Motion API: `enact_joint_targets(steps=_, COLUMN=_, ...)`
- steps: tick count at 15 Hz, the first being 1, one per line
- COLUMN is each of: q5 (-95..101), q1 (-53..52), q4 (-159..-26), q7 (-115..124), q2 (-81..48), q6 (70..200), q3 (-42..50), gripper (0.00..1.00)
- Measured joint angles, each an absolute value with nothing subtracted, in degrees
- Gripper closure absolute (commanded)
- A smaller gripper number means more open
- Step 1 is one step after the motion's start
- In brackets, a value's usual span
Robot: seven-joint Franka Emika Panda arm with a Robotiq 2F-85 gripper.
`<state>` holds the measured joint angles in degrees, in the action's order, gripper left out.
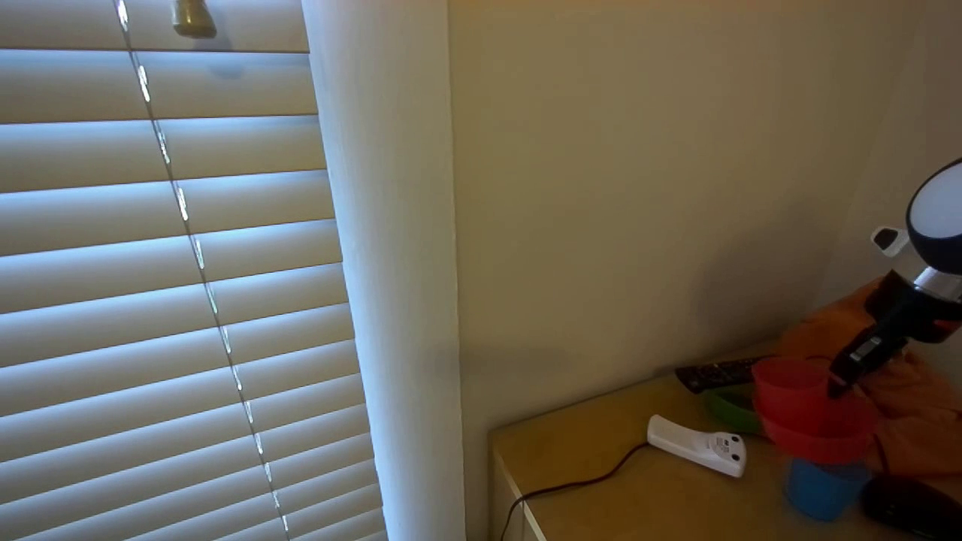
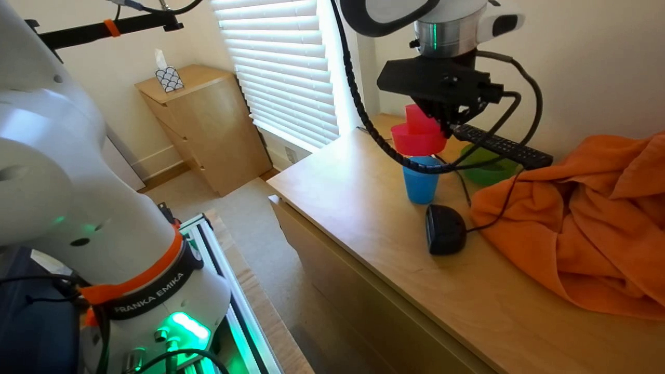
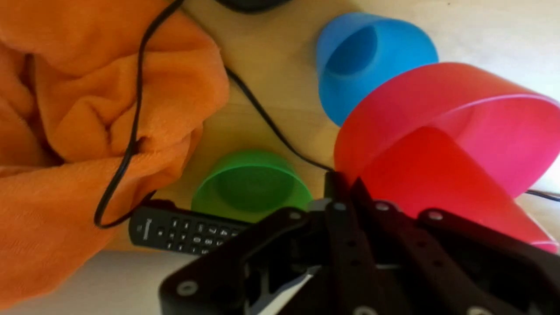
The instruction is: Put the bowl on the table
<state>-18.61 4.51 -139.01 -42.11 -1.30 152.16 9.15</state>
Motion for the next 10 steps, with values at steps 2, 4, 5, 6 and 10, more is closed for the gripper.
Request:
enact_joint_targets(steps=2, q5=-12.3, q1=4.4, q4=-140.0, q7=-39.9, q2=0.6, q6=155.4, q3=8.1, gripper=0.99)
enact_joint_targets(steps=4, q5=-8.1, q1=3.7, q4=-140.0, q7=-39.2, q2=1.5, q6=158.5, q3=6.3, gripper=0.99)
enact_joint_targets(steps=5, q5=-7.1, q1=3.1, q4=-140.0, q7=-39.2, q2=1.6, q6=160.0, q3=5.2, gripper=0.99)
enact_joint_targets(steps=6, q5=-7.4, q1=2.1, q4=-139.8, q7=-40.1, q2=1.7, q6=161.0, q3=4.1, gripper=0.99)
enact_joint_targets(steps=10, q5=-20.1, q1=-2.5, q4=-138.4, q7=-53.7, q2=1.6, q6=158.6, q3=0.5, gripper=0.96)
